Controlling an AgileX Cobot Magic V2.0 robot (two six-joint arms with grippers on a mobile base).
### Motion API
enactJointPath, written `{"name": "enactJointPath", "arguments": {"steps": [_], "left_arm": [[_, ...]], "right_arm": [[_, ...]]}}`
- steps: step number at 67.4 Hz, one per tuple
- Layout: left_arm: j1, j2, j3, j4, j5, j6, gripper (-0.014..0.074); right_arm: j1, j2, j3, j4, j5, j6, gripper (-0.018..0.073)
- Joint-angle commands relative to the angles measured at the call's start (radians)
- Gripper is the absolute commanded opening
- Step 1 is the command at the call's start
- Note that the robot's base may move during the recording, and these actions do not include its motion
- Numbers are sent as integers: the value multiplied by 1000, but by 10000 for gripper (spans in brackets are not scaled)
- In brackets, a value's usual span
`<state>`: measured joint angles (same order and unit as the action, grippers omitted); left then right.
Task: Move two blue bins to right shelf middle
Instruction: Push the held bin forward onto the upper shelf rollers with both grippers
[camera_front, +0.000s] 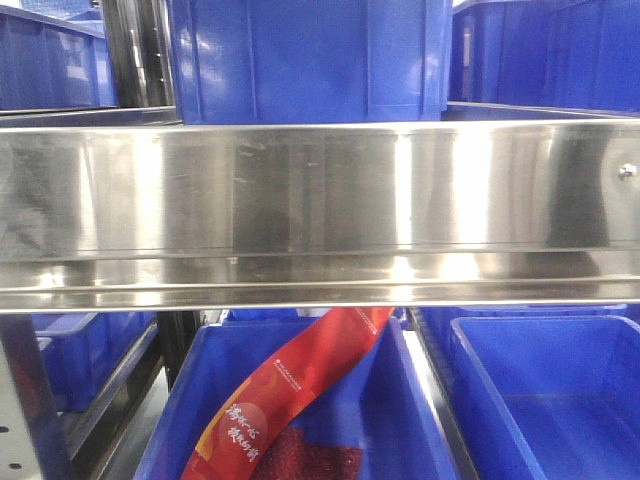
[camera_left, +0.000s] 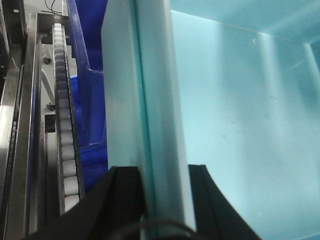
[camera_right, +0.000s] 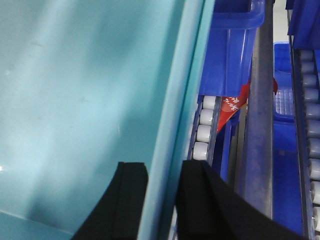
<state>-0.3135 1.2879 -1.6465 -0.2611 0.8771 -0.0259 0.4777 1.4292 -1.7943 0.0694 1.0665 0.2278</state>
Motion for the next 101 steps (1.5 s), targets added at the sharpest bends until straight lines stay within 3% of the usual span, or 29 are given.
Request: {"name": "enactJointPath", "arguments": {"steps": [1, 67, 76, 91, 101], "left_arm": [[-19, -24, -23, -149, -140, 0, -111], [-19, -24, -23, -160, -165, 0, -111], [-19, -17, -23, -160, -71, 0, -111], [-19, 61, -20, -90, 160, 0, -111], [-19, 126, -20, -91, 243, 0, -111]], "right_arm": [[11, -5, -11, 86, -80, -1, -153], [11, -4, -11, 92, -104, -1, -153], [11, -2, -11, 86, -42, -1, -153], [11, 46, -3, 15, 97, -1, -153], [11, 74, 56, -10, 102, -1, -153]]}}
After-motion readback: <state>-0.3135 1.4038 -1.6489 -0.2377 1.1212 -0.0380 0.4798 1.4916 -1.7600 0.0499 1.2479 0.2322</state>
